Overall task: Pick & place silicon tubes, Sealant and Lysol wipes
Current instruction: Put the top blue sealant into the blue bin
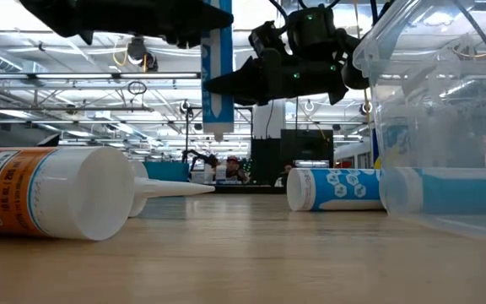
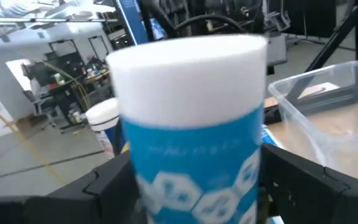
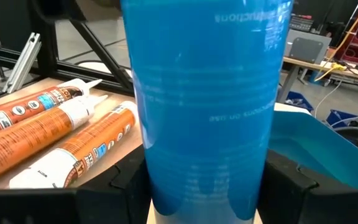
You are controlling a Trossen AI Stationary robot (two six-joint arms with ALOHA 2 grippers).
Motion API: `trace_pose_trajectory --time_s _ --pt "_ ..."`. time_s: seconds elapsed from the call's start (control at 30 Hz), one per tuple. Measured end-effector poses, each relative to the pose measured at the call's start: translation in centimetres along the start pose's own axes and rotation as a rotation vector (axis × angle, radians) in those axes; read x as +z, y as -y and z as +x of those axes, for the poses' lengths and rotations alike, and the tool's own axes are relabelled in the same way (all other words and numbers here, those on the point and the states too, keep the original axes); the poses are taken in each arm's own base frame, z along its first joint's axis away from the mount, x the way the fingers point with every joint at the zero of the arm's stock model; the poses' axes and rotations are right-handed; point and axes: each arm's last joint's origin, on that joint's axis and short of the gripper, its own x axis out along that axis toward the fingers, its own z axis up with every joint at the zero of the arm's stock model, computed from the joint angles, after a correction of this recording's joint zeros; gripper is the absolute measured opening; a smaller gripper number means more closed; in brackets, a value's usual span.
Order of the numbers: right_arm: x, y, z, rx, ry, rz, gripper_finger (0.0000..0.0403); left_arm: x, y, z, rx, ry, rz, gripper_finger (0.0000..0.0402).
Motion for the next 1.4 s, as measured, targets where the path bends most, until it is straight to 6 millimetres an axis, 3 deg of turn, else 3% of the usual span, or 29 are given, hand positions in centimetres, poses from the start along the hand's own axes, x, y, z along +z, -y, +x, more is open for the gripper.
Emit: trace_pose_trajectory --time_s 0.2,0.33,0.43,0.6,0.67,0.8,0.87,0.97,1.07,1.17,1.33,1.4 --pt "-0.1 0.0 0.0 0.001 -0.009 0.004 0.0205 0.3 -0.2 0.0 0.056 0.013 -0.137 0.0298" --pt "-0.3 -0.1 0.0 0.005 -0.031 0.018 0.0205 0.5 -0.1 0.0 0.053 0.028 -0.122 0.0218" --pt "-0.4 -0.1 0.0 0.005 -0.037 0.024 0.0204 0.5 -0.1 -0.2 0.062 0.006 -0.092 0.0216" --pt "0.0 0.0 0.0 -0.007 -0.022 0.034 0.0205 2.1 -1.0 -2.1 0.096 -0.007 -0.058 0.0216" --pt "0.0 0.1 0.0 -0.025 -0.024 0.076 0.0243 3.0 -1.3 -3.5 0.137 -0.024 -0.032 0.0215" --pt "-0.1 0.3 0.0 -0.034 -0.037 0.155 0.0358 4.7 -2.6 -6.7 0.282 -0.066 0.024 0.0215" --pt "-0.1 0.4 -0.1 -0.047 -0.044 0.187 0.0385 5.3 -3.2 -8.2 0.373 -0.082 0.019 0.0215" --pt "0.2 -0.1 -0.2 0.026 -0.038 0.201 0.0379 5.9 -5.0 -10.6 0.746 -0.194 0.055 0.0215" --pt "-1.4 -0.9 -0.1 0.066 -0.123 0.221 0.0367 6.3 -5.9 -12.1 1.083 -0.326 0.061 0.0215" --pt "1.0 -0.1 -0.3 0.006 -0.004 0.149 0.0363 5.9 -6.1 -12.5 1.175 -0.423 0.11 0.0215" --pt "-0.4 -0.6 -0.2 0.034 -0.076 0.167 0.0363 6.1 -6.0 -12.2 1.132 -0.389 0.102 0.0215" --pt "0.5 -0.3 -0.4 0.011 -0.031 0.156 0.0363 5.5 -6.0 -12.0 1.151 -0.437 0.125 0.0215"
